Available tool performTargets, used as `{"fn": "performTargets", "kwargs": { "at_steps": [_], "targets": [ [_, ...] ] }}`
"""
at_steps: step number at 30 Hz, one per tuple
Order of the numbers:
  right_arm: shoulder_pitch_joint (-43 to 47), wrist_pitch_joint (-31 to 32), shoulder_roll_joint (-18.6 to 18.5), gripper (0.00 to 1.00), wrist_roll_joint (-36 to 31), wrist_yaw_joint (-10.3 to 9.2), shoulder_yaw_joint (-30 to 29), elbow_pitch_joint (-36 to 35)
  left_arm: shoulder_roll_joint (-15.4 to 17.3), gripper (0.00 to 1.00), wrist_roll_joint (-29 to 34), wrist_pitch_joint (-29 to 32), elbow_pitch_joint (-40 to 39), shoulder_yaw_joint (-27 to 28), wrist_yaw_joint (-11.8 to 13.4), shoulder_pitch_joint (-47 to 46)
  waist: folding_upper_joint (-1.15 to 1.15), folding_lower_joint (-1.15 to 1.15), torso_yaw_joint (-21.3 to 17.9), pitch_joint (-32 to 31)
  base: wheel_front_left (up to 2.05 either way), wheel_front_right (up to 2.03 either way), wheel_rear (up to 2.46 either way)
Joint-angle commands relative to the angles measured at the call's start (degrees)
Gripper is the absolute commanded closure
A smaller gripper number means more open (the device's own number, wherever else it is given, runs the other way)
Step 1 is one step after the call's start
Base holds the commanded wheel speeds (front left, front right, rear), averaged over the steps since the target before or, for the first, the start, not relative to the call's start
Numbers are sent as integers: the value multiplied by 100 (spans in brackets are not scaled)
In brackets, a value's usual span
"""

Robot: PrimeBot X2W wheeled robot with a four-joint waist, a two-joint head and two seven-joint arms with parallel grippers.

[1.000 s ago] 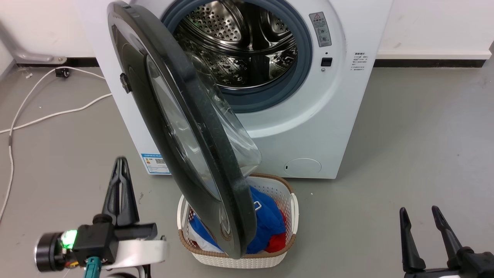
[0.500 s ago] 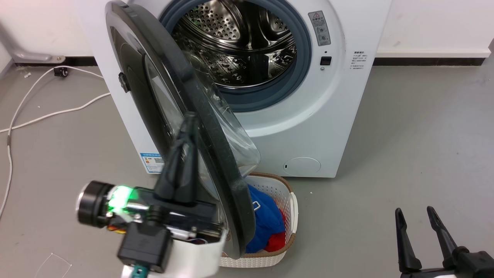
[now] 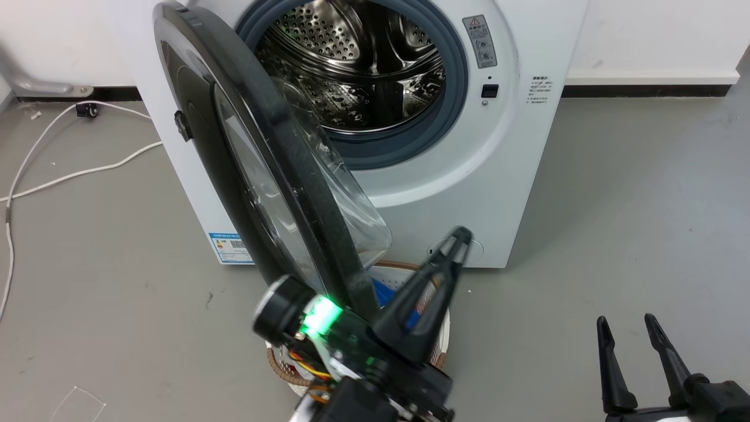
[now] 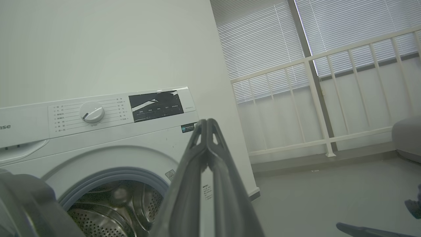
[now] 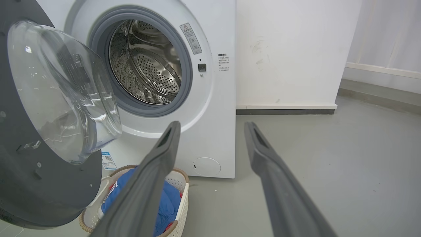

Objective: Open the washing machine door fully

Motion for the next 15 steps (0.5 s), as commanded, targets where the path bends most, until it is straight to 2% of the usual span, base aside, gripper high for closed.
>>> {"fn": "performTargets", "kwargs": {
  "at_steps": [1,9,15],
  "targets": [
    [9,-12,20,0,44,-1,-12,13,6,100,-29,-14,73,-143,-60,-47,0,0,6,9,0,0,0],
    [4,-12,20,0,45,-1,12,46,31,100,-108,-14,537,-834,-261,125,0,0,42,43,0,0,0],
    [-18,-12,20,0,51,-1,33,71,94,100,-192,-14,913,-1024,-250,281,0,0,50,72,0,0,0]
  ]
}}
